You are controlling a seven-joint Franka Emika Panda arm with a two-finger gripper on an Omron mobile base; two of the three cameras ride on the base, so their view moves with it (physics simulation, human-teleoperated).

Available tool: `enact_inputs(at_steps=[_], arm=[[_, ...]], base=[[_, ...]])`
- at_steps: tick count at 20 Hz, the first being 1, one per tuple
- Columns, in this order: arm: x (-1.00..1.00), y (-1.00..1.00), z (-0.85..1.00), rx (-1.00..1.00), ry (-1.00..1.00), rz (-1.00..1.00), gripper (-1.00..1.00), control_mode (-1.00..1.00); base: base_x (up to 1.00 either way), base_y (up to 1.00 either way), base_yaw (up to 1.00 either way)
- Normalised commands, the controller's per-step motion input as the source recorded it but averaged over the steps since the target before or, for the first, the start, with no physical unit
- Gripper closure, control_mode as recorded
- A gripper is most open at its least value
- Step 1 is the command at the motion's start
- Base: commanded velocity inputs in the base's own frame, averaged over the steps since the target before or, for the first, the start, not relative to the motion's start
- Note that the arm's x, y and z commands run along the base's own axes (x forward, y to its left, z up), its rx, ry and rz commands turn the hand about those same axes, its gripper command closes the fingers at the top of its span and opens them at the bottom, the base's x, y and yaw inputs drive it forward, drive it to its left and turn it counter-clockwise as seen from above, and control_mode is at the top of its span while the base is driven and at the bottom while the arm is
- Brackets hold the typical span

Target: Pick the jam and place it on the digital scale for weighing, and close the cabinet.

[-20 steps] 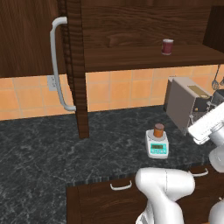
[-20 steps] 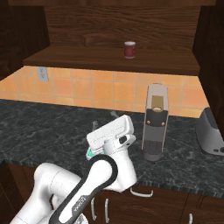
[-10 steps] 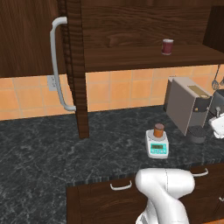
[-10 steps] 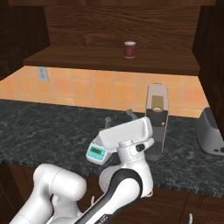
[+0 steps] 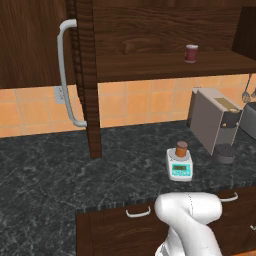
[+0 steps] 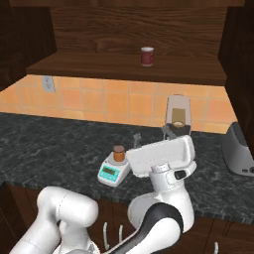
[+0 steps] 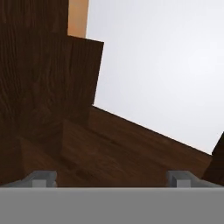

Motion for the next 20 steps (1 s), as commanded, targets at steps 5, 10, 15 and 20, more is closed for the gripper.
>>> enact_inputs(at_steps=[5,10,15,20], arm=[[-0.78,-0.86,0.26,0.02,-0.01,0.0,-1.0,-1.0],[-0.48,-0.81,0.18,0.04,0.01,0.0,-1.0,-1.0],[-0.04,-0.79,-0.04,0.06,0.09,0.0,-1.0,-1.0],[0.11,-0.65,-0.24,0.04,0.05,0.06,-1.0,-1.0]], base=[[0.0,0.0,0.0],[0.0,0.0,0.0],[0.0,0.0,0.0],[0.0,0.0,0.0]])
